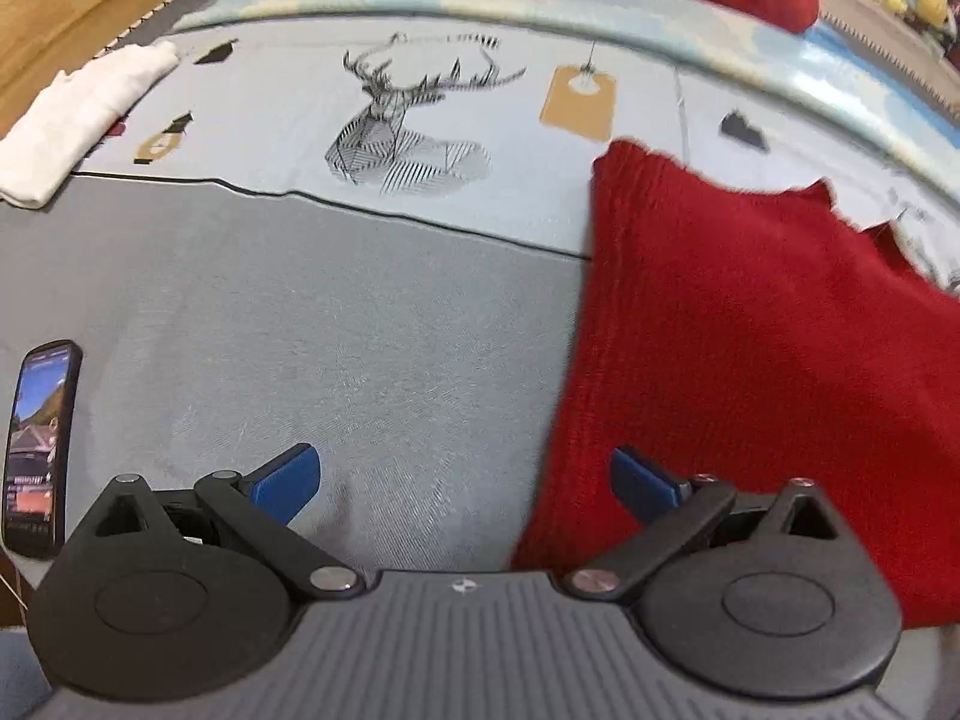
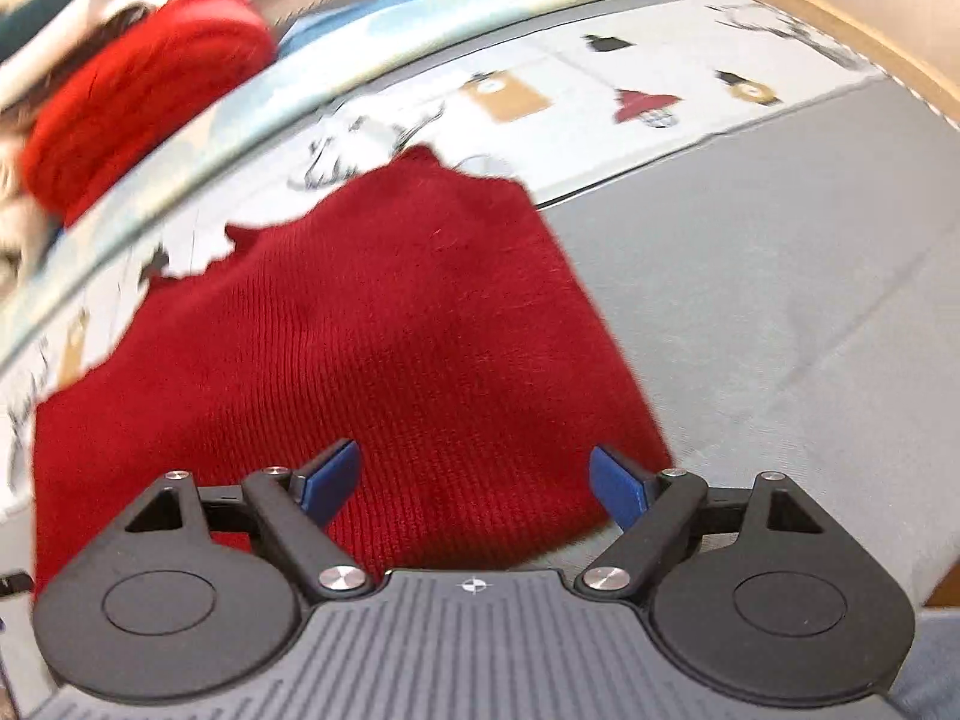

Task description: Fold small clothes

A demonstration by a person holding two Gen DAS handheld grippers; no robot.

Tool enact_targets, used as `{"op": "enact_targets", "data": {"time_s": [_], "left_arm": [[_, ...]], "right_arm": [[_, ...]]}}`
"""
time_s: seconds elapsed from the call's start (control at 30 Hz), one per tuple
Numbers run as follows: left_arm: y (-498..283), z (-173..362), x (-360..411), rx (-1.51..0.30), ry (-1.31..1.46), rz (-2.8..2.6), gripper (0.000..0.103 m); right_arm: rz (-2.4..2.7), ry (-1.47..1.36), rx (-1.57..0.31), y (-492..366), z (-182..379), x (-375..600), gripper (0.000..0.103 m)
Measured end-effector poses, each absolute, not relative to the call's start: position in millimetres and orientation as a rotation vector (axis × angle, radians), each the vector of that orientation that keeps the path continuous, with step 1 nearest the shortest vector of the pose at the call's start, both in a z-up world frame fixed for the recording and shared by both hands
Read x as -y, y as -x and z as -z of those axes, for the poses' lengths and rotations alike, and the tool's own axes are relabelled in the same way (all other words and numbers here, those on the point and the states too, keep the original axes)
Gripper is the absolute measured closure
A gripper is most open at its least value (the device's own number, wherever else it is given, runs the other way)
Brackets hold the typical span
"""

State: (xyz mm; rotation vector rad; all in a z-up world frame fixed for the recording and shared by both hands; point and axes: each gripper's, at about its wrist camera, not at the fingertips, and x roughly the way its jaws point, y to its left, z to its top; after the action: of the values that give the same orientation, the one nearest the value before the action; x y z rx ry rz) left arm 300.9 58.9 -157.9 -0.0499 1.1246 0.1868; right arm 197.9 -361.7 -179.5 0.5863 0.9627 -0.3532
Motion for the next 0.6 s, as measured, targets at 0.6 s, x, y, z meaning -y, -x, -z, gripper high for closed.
{"op": "enact_targets", "data": {"time_s": [0.6], "left_arm": [[-195.3, 122.2, -22.0, -1.105, -0.023, -0.143, 0.0]], "right_arm": [[0.145, -0.784, -0.945, -109.6, 168.7, 322.0, 0.018]]}}
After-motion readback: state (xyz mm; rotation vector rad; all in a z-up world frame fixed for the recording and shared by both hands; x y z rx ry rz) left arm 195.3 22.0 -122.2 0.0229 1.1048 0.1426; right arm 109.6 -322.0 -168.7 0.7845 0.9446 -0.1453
